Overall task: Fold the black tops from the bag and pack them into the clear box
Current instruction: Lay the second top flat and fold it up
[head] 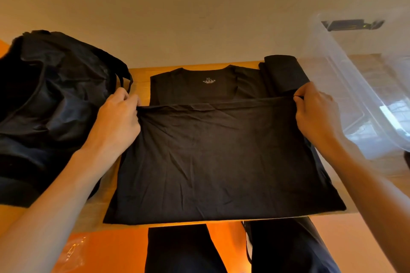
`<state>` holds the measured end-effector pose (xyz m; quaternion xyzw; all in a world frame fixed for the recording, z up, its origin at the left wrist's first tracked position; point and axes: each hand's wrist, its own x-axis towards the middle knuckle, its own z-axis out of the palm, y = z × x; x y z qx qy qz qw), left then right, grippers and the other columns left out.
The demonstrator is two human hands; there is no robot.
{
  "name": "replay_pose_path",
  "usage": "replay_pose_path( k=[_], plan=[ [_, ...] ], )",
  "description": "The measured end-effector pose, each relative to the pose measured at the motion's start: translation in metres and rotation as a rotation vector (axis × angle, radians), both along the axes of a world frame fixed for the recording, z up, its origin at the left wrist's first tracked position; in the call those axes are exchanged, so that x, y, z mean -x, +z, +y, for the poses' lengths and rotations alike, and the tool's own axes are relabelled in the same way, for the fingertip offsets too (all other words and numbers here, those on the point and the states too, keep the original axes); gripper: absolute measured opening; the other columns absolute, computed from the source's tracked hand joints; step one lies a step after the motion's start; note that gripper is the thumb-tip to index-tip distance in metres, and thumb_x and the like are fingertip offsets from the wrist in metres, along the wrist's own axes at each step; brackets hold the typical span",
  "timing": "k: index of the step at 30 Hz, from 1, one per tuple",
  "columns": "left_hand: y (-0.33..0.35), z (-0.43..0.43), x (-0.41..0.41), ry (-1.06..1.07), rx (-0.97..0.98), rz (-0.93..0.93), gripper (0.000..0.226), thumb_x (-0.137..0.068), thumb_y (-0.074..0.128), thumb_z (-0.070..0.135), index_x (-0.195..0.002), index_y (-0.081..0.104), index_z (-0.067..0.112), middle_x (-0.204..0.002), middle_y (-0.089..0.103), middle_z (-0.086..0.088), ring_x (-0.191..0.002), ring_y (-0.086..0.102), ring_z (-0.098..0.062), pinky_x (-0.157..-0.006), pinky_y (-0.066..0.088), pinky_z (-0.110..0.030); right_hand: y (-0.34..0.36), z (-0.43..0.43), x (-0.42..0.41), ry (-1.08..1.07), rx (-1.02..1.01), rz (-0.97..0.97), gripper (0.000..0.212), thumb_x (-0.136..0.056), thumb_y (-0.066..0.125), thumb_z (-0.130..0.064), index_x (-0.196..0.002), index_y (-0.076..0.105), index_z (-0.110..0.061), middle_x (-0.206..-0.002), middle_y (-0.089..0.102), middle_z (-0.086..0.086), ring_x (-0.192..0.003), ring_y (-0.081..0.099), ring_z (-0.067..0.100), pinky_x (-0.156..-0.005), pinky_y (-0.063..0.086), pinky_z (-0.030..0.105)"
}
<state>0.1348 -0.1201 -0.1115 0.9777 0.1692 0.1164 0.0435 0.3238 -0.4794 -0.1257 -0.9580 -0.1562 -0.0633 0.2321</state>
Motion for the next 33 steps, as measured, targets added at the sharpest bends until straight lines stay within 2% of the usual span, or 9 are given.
replay_pose_path(
  k=[2,5,10,14,19,22,26,29,33],
  plan=[
    [-0.004,-0.001,-0.001,0.031,-0.014,0.026,0.014,-0.089,0.064,-0.008,-0.098,0.062,0.002,-0.096,0.048,-0.011,-0.085,0.054,-0.034,-0.068,0.043,-0.04,-0.002,0.003,0.0,0.013,0.017,0.028,0.006,-0.107,0.048,-0.012,-0.102,0.05,-0.009,-0.077,0.054,0.003,-0.068,0.052,0.022,-0.066,0.041,0.037],
    [-0.008,-0.008,-0.002,0.078,-0.042,0.071,0.019,-0.088,0.067,-0.007,-0.105,0.061,0.001,-0.102,0.049,-0.015,-0.09,0.053,-0.037,-0.07,0.049,-0.045,-0.004,0.007,0.004,0.005,0.091,0.018,0.011,-0.105,0.053,-0.017,-0.111,0.055,-0.008,-0.098,0.062,0.013,-0.089,0.06,0.033,-0.074,0.047,0.042],
    [-0.011,-0.065,0.004,-0.008,0.025,0.065,0.061,-0.104,0.049,0.043,-0.155,0.039,0.011,-0.16,0.031,-0.019,-0.146,0.032,-0.041,-0.114,0.038,-0.053,-0.005,0.017,0.045,0.136,0.162,-0.187,0.046,-0.101,0.056,-0.038,-0.138,0.055,-0.01,-0.139,0.052,0.018,-0.127,0.047,0.039,-0.103,0.04,0.05],
    [-0.036,-0.091,0.006,-0.074,-0.021,0.303,0.083,-0.092,0.001,0.075,-0.163,-0.006,0.033,-0.17,-0.018,-0.007,-0.156,-0.016,-0.028,-0.126,-0.004,-0.047,-0.024,0.031,0.059,0.387,0.437,0.059,0.076,-0.098,0.007,-0.074,-0.163,0.004,-0.034,-0.171,-0.003,0.004,-0.157,-0.008,0.023,-0.127,0.0,0.041],
    [-0.045,-0.074,0.022,-0.015,0.008,0.308,0.086,-0.088,-0.007,0.079,-0.162,-0.009,0.034,-0.17,-0.015,-0.003,-0.156,-0.016,-0.022,-0.126,-0.007,-0.043,-0.032,0.01,0.05,0.307,0.423,0.161,0.079,-0.086,-0.015,-0.077,-0.157,-0.018,-0.043,-0.167,-0.026,-0.004,-0.151,-0.029,0.014,-0.126,-0.012,0.038],
    [-0.036,-0.074,0.021,0.008,0.07,0.292,0.088,-0.088,-0.001,0.079,-0.164,0.003,0.033,-0.172,-0.007,-0.006,-0.158,-0.01,-0.024,-0.126,-0.003,-0.044,-0.027,0.009,0.052,0.289,0.422,0.119,0.079,-0.094,-0.002,-0.075,-0.162,-0.001,-0.036,-0.171,-0.007,0.007,-0.157,-0.014,0.022,-0.127,-0.004,0.041],
    [-0.02,-0.065,-0.013,-0.021,0.176,0.116,0.069,-0.103,0.027,0.065,-0.16,0.03,0.026,-0.17,0.014,-0.008,-0.157,0.01,-0.028,-0.125,0.016,-0.046,-0.007,0.037,0.043,0.315,0.145,-0.179,0.048,-0.103,0.05,-0.042,-0.144,0.053,-0.016,-0.145,0.051,0.013,-0.136,0.045,0.032,-0.111,0.037,0.047],
    [-0.017,-0.044,-0.06,-0.027,0.285,-0.024,0.054,-0.108,0.037,0.044,-0.154,0.043,0.016,-0.164,0.03,-0.008,-0.151,0.027,-0.028,-0.122,0.026,-0.044,0.005,0.072,-0.005,0.308,0.074,-0.162,0.032,-0.105,0.05,-0.024,-0.134,0.06,-0.013,-0.13,0.061,0.01,-0.121,0.054,0.031,-0.104,0.039,0.045],
    [-0.022,-0.008,-0.116,-0.02,0.322,-0.018,0.047,-0.11,0.041,0.031,-0.151,0.046,0.01,-0.15,0.043,-0.01,-0.138,0.042,-0.03,-0.113,0.033,-0.037,0.01,0.109,-0.076,0.263,0.278,-0.033,0.036,-0.105,0.053,-0.029,-0.137,0.059,-0.015,-0.134,0.059,0.013,-0.126,0.049,0.038,-0.106,0.034,0.05]
  ],
)
